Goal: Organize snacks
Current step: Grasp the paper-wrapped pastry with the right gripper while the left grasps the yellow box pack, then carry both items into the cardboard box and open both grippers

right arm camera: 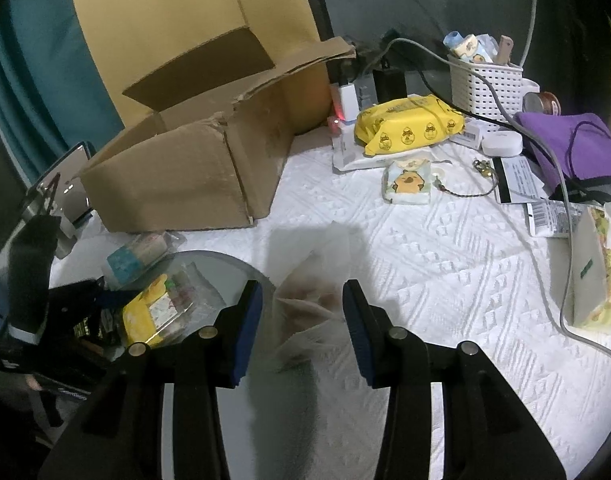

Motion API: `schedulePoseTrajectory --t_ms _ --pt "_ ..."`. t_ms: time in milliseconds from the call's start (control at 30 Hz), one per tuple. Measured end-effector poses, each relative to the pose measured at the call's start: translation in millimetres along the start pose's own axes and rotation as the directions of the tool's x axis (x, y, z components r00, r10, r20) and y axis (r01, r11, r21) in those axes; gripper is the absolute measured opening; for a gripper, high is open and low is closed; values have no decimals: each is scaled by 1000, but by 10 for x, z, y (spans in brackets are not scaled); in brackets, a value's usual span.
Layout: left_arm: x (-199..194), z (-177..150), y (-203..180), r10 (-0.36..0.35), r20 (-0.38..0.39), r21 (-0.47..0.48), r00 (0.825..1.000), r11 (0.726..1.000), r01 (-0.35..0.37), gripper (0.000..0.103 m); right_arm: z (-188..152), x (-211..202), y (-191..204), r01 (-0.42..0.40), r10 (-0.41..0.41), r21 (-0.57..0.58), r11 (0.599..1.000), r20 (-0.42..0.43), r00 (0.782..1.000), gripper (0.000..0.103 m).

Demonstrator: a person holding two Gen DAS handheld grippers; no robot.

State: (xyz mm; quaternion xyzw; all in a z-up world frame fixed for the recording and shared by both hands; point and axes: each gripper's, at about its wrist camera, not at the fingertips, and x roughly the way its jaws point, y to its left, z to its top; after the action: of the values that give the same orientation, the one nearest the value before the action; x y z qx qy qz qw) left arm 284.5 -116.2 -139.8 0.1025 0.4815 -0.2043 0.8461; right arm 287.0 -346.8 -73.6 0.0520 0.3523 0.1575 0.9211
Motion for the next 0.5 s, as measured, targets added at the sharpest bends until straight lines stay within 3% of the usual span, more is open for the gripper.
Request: schedulePoseTrajectory --t_ms 133,300,500 --pt "-53 -2 -42 -13 21 35 1000 999 12 63 -8 -30 -3 1 0 -10 1000 4 1000 31" --pt "-131 -30 -14 -18 51 21 999 1000 17 62 29 -64 1 -8 9 -22 1000 16 1000 14" --pt "-402 -19 32 -27 124 -12 992 1000 29 62 89 -41 73 -7 8 -61 998 16 1000 11"
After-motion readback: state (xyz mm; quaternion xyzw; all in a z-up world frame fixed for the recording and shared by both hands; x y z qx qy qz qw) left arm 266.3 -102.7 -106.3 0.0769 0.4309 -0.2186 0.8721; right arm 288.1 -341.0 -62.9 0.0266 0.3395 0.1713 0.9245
